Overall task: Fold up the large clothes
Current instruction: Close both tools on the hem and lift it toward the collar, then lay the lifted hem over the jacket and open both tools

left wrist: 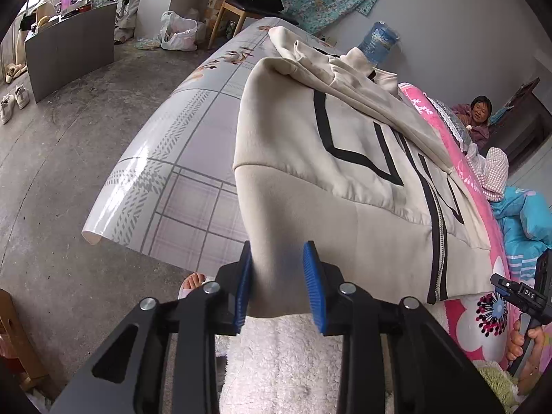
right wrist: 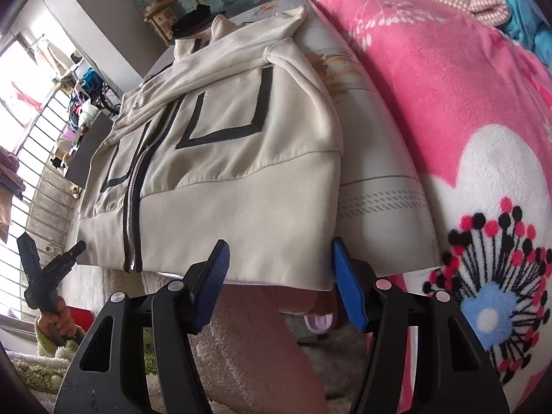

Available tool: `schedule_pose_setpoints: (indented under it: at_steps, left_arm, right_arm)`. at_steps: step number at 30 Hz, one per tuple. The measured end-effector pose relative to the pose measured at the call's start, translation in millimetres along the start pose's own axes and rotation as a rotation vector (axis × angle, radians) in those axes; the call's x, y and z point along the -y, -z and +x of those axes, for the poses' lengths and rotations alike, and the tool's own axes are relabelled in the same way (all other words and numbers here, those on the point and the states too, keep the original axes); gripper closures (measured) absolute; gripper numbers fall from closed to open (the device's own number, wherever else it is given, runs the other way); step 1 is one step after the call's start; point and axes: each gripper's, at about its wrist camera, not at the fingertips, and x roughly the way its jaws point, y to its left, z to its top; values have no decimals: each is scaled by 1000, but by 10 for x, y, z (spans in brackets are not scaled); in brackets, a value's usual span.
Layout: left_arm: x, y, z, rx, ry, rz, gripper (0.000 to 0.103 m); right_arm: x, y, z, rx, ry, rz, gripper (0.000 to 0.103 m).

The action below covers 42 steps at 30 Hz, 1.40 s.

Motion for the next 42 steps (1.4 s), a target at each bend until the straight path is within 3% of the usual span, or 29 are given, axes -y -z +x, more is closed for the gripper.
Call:
schedule_pose_setpoints:
  at_steps: [9,11,14,19,27,42]
  left_arm:
    - [122,-11,-90,-7,-10,59,91]
    - [170,-22,-136,8,-12,80,94]
    - [262,-46,-239,46,-2,105,97]
    - [408,-117,-413,122,-1,115,98]
    - [480,-534,-469,169,30,82,98]
    - [429,-1391,88,118,31,6,98]
  right_arm:
    - [91,71,-7,-19,8,22,72]
    - [92,79,-9,-25,17,16,89]
    - [58,62,-57,-20,0,7,99]
    - [-50,-61,-299,48,-31,-23,100]
    - [-6,-446,-498,159,-164,60,100]
    - [128,-1195,-173,209,-256,169,100]
